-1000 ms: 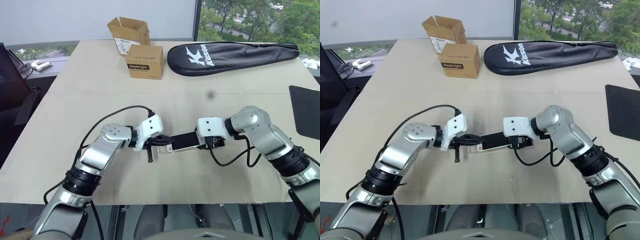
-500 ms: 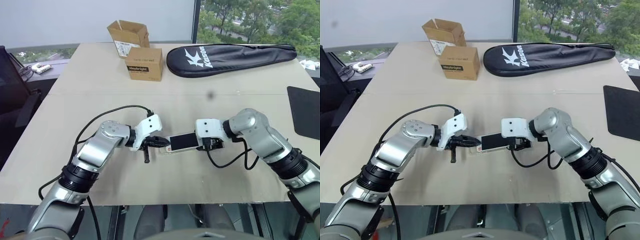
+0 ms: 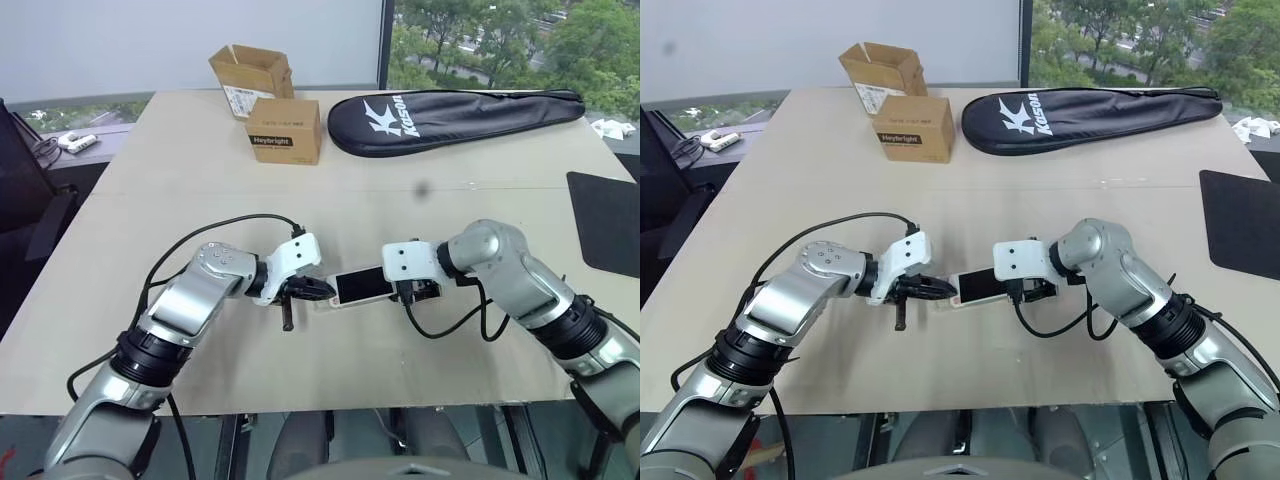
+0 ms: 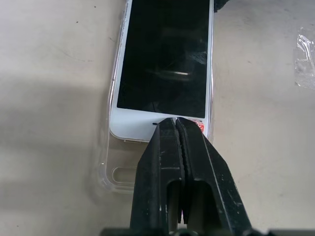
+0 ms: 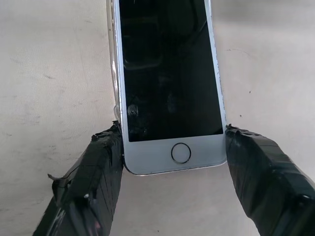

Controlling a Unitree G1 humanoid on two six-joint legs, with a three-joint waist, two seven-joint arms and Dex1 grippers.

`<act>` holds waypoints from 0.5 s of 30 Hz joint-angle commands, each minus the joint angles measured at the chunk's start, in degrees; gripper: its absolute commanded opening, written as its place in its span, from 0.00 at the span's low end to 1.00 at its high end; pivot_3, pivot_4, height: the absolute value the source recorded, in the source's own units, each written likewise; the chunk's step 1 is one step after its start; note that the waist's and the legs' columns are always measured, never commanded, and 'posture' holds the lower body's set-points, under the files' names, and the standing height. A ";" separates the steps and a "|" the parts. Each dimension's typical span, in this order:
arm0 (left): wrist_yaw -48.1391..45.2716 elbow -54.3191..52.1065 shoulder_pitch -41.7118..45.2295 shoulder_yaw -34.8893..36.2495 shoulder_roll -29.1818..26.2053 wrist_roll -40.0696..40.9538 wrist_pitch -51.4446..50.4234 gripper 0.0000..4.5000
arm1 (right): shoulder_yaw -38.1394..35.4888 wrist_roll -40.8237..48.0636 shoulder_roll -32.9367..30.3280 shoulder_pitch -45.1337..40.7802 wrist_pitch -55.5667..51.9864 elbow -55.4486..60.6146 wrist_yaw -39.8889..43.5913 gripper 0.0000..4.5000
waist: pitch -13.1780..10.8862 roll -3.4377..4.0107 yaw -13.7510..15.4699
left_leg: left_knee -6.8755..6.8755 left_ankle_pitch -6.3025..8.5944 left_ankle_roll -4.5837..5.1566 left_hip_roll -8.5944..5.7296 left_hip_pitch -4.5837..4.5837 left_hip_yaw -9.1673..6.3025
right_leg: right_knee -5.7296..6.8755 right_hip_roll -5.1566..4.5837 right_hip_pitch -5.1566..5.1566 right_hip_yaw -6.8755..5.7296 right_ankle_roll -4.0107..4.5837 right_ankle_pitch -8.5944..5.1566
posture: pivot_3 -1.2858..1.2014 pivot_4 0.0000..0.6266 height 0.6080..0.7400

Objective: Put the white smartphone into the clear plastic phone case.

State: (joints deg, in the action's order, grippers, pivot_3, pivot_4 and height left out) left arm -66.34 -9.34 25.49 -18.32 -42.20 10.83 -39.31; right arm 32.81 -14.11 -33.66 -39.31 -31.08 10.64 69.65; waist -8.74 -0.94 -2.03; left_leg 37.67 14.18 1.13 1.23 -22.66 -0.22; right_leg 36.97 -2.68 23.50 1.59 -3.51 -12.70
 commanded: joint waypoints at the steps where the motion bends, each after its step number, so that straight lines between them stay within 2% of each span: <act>1: -0.85 2.42 -4.36 -5.16 -0.31 -0.67 -3.29 0.00 | -2.15 2.70 0.68 -1.51 -0.08 1.46 0.65 0.99 | 0.01 0.02 0.00 | 0.00 0.00 0.00 0.00 0.00 0.00 | 0.00 0.00 0.00 0.00 0.00 0.00 | 0.52 0.24 1.00; 8: 0.28 0.75 -5.14 -3.37 -0.01 0.93 -3.21 0.00 | -9.98 9.91 -4.03 -1.68 -6.22 4.51 2.87 0.99 | 0.02 0.02 0.24 | -0.01 0.00 0.00 -0.01 -0.05 -0.01 | -0.04 -0.03 0.00 -0.01 0.00 0.00 | 0.52 0.24 1.00; 12: -0.13 -3.24 -5.82 5.79 0.02 7.34 -1.11 0.00 | -12.16 11.32 -10.64 -0.96 -6.52 4.71 4.85 0.99 | -0.06 0.05 0.09 | -0.06 0.01 0.01 0.00 -0.11 0.00 | -0.05 -0.02 0.09 0.00 0.01 -0.01 | 0.52 0.24 1.00; 15: -1.25 -4.14 -7.71 8.43 -2.65 8.77 -0.26 0.00 | -11.39 11.02 -12.45 -0.61 -5.64 3.43 3.85 0.99 | -0.17 -0.06 0.17 | -0.07 0.00 0.01 0.00 -0.21 -0.01 | -0.07 -0.05 0.17 -0.02 0.01 -0.01 | 0.52 0.24 1.00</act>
State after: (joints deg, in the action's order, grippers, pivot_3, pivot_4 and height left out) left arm -66.75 -11.97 18.11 -11.81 -42.92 18.77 -39.66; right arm 22.37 -3.38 -45.61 -39.54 -37.33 13.34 73.71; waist -8.91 -1.00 -1.86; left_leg 37.61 14.18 1.14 1.23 -22.87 -0.25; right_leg 36.90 -2.72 23.67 1.55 -3.50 -12.71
